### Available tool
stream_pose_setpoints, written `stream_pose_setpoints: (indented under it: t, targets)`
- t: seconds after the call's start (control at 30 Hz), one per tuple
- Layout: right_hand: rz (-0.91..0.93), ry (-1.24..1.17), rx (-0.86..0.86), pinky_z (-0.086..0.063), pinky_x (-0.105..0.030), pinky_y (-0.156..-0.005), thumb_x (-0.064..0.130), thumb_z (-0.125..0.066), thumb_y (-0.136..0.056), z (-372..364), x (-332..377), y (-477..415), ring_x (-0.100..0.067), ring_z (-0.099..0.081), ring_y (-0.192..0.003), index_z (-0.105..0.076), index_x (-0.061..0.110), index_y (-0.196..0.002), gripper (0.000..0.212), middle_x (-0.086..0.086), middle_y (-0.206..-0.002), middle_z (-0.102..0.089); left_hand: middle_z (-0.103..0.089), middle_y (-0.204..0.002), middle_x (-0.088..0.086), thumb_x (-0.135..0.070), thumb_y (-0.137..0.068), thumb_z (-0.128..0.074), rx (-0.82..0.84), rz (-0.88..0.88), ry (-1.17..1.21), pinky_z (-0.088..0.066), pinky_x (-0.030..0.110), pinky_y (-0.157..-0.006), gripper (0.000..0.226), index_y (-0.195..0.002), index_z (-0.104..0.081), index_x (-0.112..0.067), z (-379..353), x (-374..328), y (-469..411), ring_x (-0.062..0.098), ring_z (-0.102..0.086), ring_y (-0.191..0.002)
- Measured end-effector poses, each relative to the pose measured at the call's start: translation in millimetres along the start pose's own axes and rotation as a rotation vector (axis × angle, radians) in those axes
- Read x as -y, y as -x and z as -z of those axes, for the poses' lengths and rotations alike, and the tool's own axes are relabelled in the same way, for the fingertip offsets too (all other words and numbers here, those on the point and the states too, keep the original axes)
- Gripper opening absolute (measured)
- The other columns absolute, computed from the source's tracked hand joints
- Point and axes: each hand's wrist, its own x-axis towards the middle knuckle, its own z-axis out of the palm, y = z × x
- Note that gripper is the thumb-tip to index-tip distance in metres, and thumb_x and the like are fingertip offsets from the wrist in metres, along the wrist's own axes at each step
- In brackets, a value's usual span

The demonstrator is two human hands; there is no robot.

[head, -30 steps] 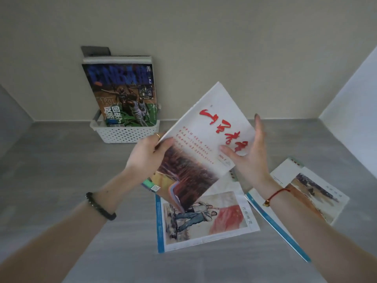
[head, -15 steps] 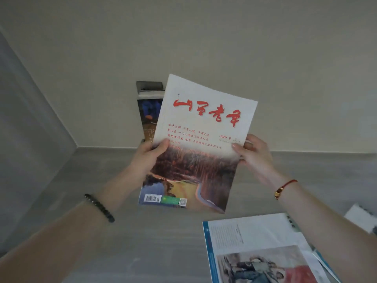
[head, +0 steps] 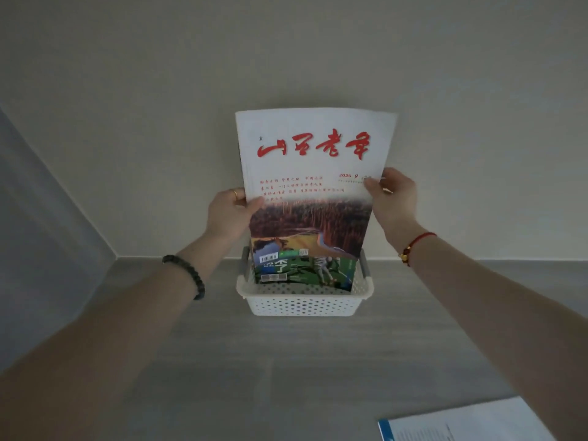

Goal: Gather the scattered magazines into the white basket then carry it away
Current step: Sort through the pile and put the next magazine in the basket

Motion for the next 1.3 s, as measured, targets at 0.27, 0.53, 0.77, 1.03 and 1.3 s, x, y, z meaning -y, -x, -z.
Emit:
stream_pose_setpoints:
  t: [0.27,0.53,0.77,1.03,1.3]
  targets:
    - [-0.227,0.092,-0.052,-0.056,-0.038,-0.078,0.013,-0.067,-0.079,-5,-69,20,-0.018,-0.064,-0.078,-0.065,0.015,-0.086,0.007,-0.004,-0.086,-0.068,-0.056,-0.073,-0.011,-0.016,-0.066,-0.078,-0.202,0.028,0.059,-0.048,0.009,-0.058,0.03,-0.074,-0.049,-0.02,-26,62,10,0.01,-0.06,-0.067]
    - [-0.239,0.157,-0.043,-0.053,-0.032,-0.08,0.015,-0.067,-0.078,-8,-75,24,-0.018,-0.063,-0.079,-0.065,0.012,-0.096,0.018,-0.006,-0.09,-0.07,-0.063,-0.088,0.009,-0.018,-0.074,-0.072,-0.124,0.232,0.077,-0.054,0.05,-0.08,0.022,-0.066,-0.052,-0.019,-27,83,14,0.033,-0.064,-0.086]
    - [-0.248,0.117,0.027,-0.054,-0.044,-0.083,0.007,-0.064,-0.08,33,-68,39,-0.026,-0.065,-0.086,-0.061,0.017,-0.099,0.022,-0.004,-0.091,-0.066,-0.059,-0.074,0.004,-0.017,-0.075,-0.071,-0.055,0.224,0.082,-0.052,0.052,-0.082,0.022,-0.066,-0.051,-0.02,-31,74,45,0.028,-0.06,-0.078]
    - [-0.208,0.154,0.151,-0.054,-0.03,-0.066,0.004,-0.066,-0.076,139,-82,87,-0.018,-0.063,-0.073,-0.063,0.018,-0.092,0.021,-0.004,-0.085,-0.066,-0.061,-0.08,-0.005,-0.023,-0.072,-0.073,0.154,0.122,0.025,-0.047,0.013,-0.058,0.019,-0.078,-0.056,-0.027,-74,70,153,0.012,-0.06,-0.071]
    - [-0.28,0.379,0.318,-0.049,-0.02,-0.073,0.002,-0.073,-0.071,264,-142,168,-0.019,-0.062,-0.083,-0.057,0.007,-0.107,0.04,-0.015,-0.106,-0.062,-0.053,-0.116,-0.011,-0.034,-0.072,-0.071,0.54,0.061,-0.256,-0.035,0.016,-0.084,0.051,-0.118,-0.05,-0.027,-152,66,290,0.007,-0.049,-0.105]
